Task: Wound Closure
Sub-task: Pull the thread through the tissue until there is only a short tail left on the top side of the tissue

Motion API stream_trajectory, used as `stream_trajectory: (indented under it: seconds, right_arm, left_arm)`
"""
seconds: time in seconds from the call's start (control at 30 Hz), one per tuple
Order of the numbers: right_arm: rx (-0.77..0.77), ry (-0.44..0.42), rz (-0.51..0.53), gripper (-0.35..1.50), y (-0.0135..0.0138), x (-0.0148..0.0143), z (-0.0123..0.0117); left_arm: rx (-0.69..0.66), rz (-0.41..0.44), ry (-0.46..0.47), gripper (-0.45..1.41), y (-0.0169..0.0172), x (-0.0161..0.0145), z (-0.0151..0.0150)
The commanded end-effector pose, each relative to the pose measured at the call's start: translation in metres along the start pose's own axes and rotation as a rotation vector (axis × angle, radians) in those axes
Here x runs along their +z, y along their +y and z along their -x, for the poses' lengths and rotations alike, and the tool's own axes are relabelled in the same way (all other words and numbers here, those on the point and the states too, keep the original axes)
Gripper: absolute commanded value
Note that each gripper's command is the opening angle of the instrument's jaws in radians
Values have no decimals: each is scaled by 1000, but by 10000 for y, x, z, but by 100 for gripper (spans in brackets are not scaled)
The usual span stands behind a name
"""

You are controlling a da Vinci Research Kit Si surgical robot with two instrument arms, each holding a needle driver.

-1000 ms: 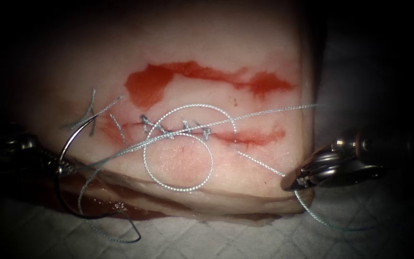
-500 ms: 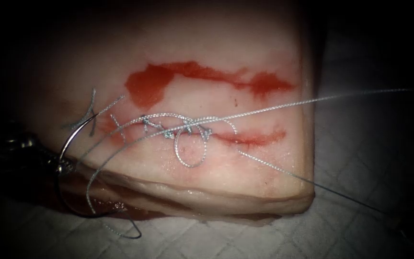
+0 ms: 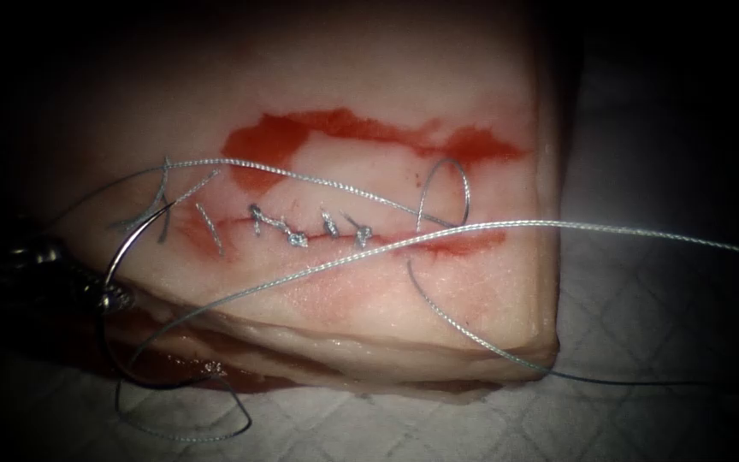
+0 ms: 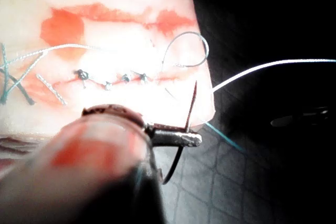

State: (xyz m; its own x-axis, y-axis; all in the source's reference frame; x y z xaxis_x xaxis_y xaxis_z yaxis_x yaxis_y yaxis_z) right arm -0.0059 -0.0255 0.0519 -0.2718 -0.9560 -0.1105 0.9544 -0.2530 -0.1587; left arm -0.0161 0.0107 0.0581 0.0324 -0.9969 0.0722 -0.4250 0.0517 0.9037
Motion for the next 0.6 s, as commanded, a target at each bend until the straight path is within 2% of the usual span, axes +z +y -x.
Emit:
stream_trajectory:
  seconds: [0.03, 0.17, 0.27, 0.4, 0.47, 0.5, 0.6]
  right_arm:
    - [-2, -26, 3, 51, 30, -15, 28]
    - [-93, -52, 6, 29, 77, -45, 67]
    - [-135, -94, 63, 19, 115, -59, 91]
    - [-138, -165, 162, 29, 170, -71, 113]
    - [-119, -135, 238, 31, 206, -75, 126]
    - [-116, -128, 253, 31, 213, -75, 128]
    - [-43, -95, 313, 86, 243, -71, 139]
  left_arm:
    - [1, 0, 0, -45, 7, 3, 0]
    - [2, 1, 0, -45, 8, 3, 0]
    - [2, 1, 0, -45, 8, 3, 0]
    - [2, 1, 0, -45, 7, 3, 0]
    - [2, 1, 0, -45, 7, 3, 0]
    - [2, 1, 0, -45, 7, 3, 0]
    - [2, 1, 0, -45, 8, 3, -1]
